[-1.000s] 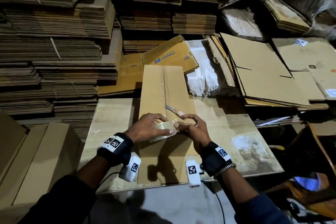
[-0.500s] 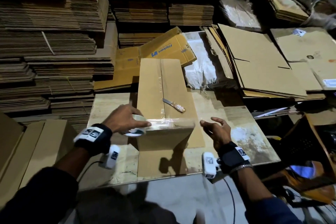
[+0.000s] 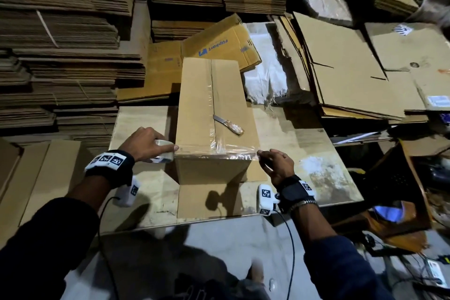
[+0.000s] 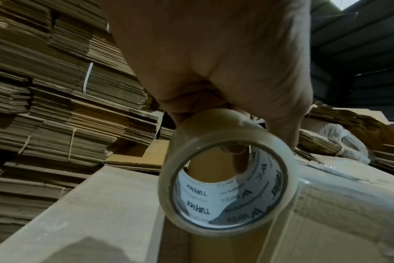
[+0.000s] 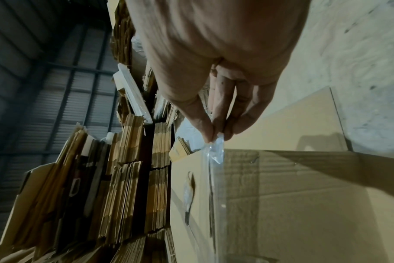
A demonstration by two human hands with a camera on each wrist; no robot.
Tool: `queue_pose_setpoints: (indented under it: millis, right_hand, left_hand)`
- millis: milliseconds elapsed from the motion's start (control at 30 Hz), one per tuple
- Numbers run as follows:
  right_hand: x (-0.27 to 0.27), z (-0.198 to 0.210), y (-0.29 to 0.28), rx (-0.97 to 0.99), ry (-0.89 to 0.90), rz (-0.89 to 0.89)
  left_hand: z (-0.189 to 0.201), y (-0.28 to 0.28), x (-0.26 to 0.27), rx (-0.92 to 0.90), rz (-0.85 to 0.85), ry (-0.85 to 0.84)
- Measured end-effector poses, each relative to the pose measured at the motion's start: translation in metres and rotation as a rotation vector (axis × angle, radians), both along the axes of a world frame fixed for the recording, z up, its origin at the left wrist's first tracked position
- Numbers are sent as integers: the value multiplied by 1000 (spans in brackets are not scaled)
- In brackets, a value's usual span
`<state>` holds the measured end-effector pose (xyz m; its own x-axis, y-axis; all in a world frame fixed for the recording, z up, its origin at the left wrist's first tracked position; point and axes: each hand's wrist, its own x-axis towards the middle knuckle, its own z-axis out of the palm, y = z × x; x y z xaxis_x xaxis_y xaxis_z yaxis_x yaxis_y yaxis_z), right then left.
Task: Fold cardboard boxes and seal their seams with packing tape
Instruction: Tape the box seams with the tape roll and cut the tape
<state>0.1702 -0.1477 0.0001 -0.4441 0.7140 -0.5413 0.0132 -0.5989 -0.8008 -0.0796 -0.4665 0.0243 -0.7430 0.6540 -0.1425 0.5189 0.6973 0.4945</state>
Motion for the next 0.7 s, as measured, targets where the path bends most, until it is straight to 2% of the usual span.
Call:
queue_pose_setpoints:
  millis: [167,400,600,700]
  right_hand:
    - [-4,-11,-5,-38,-51,8]
    - [-20,-23,-6,211,-227,65]
    - [-31,-11,-1,742,-610,387]
    - [-40,15,-18,966,-609,292]
  left_hand:
    - [-18,0,4,6,4,-18]
    - [-19,6,6,39,65,-152]
    - [-19,4,7,87,86,-258]
    - [-22,3,7,115,90,-274]
